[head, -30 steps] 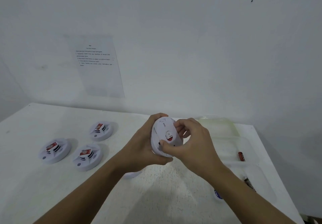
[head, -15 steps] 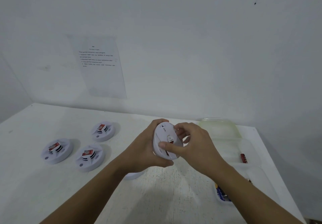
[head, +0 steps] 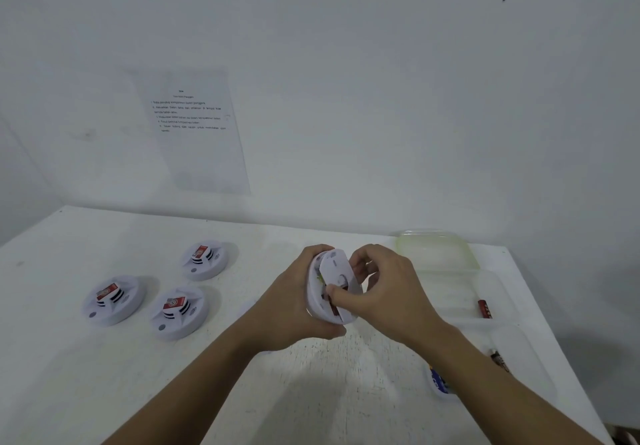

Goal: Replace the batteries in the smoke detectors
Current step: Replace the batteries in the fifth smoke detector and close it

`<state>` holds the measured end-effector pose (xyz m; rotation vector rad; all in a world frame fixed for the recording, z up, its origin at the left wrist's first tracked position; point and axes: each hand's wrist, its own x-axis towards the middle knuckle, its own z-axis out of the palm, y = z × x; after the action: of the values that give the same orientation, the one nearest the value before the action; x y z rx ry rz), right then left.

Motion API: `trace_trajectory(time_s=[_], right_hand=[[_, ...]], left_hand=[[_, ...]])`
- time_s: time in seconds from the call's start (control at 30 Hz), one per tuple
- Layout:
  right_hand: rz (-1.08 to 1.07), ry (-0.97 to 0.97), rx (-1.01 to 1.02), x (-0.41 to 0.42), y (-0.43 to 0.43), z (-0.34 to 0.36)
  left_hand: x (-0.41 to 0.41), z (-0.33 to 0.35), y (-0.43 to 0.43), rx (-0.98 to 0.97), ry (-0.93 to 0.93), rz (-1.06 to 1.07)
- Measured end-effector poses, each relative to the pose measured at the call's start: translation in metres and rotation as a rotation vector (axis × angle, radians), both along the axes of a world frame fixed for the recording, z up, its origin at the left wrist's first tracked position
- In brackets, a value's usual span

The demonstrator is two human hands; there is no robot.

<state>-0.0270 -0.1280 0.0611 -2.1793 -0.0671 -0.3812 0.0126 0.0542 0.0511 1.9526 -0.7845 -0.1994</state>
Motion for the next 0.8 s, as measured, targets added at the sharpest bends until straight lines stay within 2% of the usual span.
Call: trace_trajectory(time_s=[0.2, 0.3, 0.4, 0.47, 0.6, 0.8], right_hand=[[0.005, -0.042, 0.205, 0.0, -0.011, 0.008], [-0.047, -0.049, 0.314, 0.001, -0.019, 0.012], [-0.117, -0.014, 0.34, -0.002, -0.031, 0.002], [-0.133, 0.045, 0.297, -0.008, -0.037, -0.01], [-0.005, 0.159, 0.1, -0.019, -0.041, -0.034], [0.155, 0.206, -0.191, -0.024, -0.036, -0.062]], left_hand=[[0.0, -0.005, 0.006, -0.046, 0.018, 0.092], [0.0, -0.006, 0.01, -0.079, 0.026, 0.102], [0.001, -0.004, 0.013, -0.121, 0.019, 0.089], [0.001, -0.003, 0.013, -0.125, 0.014, 0.065], [-0.001, -0.002, 0.01, -0.125, 0.023, 0.016], [-0.004, -0.004, 0.013, -0.123, 0.045, 0.035]])
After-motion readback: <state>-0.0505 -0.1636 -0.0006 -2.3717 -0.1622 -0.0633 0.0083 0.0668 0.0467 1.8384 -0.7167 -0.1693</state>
